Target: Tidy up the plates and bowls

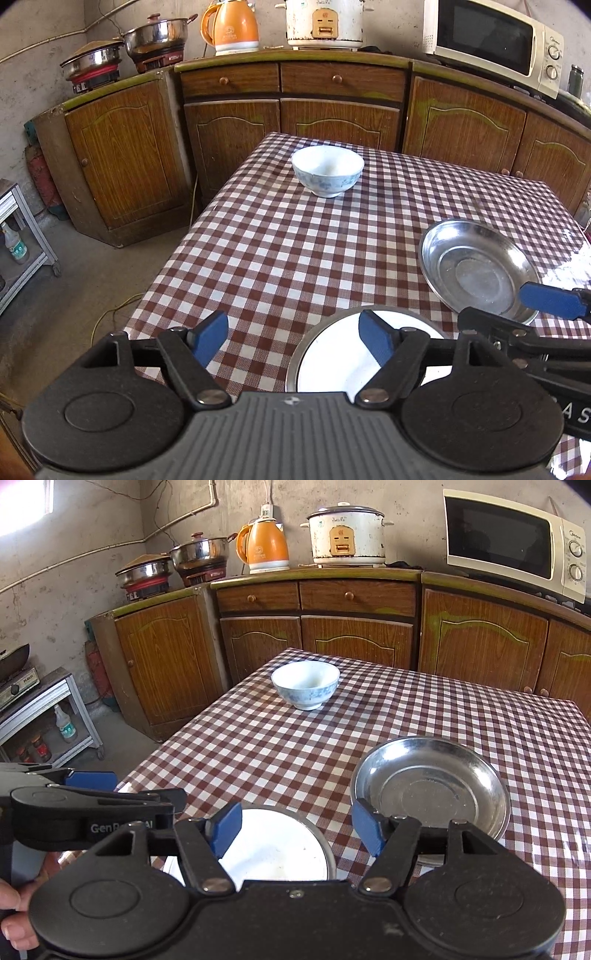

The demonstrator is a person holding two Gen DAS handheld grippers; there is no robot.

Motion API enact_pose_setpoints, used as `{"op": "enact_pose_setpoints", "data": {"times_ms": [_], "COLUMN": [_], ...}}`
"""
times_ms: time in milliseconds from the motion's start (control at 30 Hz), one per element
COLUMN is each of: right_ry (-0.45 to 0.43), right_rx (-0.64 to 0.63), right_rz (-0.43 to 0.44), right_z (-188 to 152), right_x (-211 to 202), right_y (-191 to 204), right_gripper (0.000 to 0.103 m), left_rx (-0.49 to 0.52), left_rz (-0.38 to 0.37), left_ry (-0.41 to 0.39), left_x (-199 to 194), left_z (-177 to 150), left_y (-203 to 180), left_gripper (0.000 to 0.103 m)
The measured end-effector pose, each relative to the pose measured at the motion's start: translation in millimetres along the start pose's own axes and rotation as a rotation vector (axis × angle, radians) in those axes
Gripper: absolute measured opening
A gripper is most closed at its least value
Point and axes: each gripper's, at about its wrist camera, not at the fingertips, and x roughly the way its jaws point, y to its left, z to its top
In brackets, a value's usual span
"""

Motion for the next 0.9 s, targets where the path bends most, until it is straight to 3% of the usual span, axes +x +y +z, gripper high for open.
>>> {"op": "enact_pose_setpoints", "data": {"times_ms": [900], "right_ry": [-0.028], "right_rx": [0.014], "right_rz": [-0.002], "right_z": [18.4], "right_x": [0.6], "right_y": [-2.4], "right_gripper": [0.079], "left_rx": [-0.008], "left_rz": [-0.005], "left_ry": [-0.024], "left_x": [1.1], "left_z": [14.8], "left_y": [-4.5], "left_gripper": [0.081]}}
